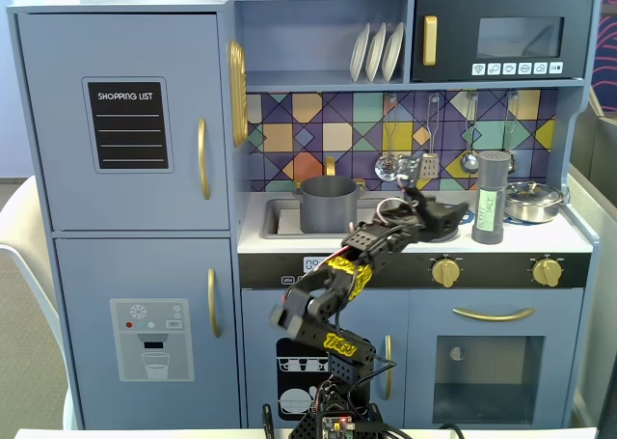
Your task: Put salt in the gray recipient
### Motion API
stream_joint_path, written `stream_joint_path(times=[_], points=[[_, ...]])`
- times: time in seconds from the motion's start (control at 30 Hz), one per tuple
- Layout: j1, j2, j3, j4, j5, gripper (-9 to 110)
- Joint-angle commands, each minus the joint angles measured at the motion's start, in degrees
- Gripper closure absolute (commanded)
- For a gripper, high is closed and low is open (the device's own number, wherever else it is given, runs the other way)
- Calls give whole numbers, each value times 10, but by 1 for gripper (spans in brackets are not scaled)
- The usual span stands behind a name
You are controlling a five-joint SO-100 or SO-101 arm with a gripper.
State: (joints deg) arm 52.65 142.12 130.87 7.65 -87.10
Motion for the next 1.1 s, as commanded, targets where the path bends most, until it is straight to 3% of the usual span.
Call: stream_joint_path(times=[0.0, 0.2, 1.07], points=[[25, -69, -62, -89, 24, 43], [25, -156, -79, -200, 40, 39], [-26, -525, -426, -192, 34, 47]])
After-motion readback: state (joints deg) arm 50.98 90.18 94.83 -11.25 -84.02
